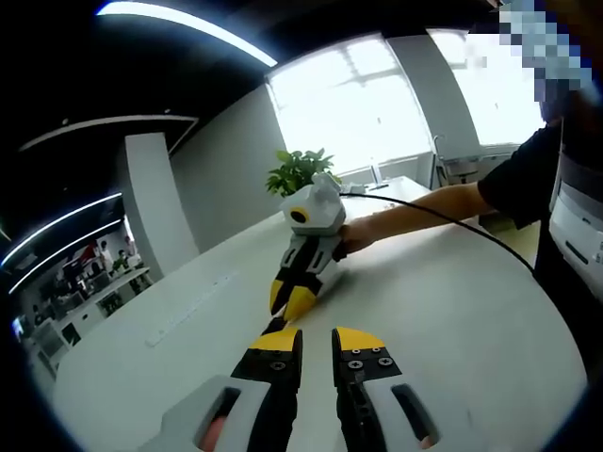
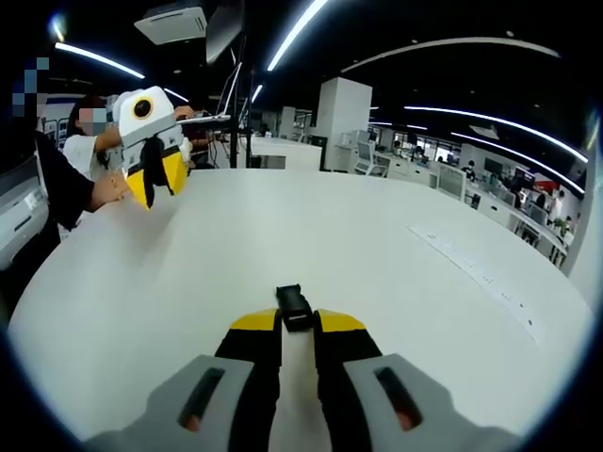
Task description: Snap the two parts of the plastic buckle together until the buckle closes and remains connected.
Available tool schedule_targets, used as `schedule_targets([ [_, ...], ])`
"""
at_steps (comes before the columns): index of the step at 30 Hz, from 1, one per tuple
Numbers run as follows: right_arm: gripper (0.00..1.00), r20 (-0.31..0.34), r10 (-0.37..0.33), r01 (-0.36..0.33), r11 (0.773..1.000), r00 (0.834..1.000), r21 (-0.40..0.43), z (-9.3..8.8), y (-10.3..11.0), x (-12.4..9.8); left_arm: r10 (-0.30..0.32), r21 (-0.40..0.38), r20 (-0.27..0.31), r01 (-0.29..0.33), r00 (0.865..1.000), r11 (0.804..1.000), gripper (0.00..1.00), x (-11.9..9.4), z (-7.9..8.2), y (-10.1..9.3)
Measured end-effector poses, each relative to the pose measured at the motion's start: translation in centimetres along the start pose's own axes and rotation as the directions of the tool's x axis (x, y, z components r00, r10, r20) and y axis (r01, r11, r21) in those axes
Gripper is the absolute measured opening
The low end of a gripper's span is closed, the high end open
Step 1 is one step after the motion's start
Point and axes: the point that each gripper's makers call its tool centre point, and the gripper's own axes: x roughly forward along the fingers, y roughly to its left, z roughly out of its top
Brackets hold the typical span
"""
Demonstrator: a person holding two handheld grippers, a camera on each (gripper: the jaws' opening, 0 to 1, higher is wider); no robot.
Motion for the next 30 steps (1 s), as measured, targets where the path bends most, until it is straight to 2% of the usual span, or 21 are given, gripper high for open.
schedule_targets([
  [12,0.13,0.014,-0.006,0.006,1.000,1.000,0.008,0.4,0.8,-0.6,0.045,-0.039,-0.049,-0.047,0.998,0.998,0.12,0.2,-1.1,1.0],
  [21,0.13,0.020,-0.010,0.009,1.000,1.000,0.018,0.5,2.2,-1.0,0.107,-0.101,-0.075,-0.114,0.991,0.988,0.11,0.0,-1.6,2.4],
  [25,0.13,0.007,-0.035,0.034,0.999,0.999,0.023,0.4,2.4,-1.3,0.108,-0.108,-0.087,-0.118,0.990,0.987,0.09,-0.1,-1.8,2.3],
  [30,0.13,0.002,-0.077,0.077,0.996,0.997,0.041,0.3,2.4,-2.1,0.140,-0.110,-0.103,-0.151,0.985,0.982,0.10,-0.3,-1.9,2.5],
])
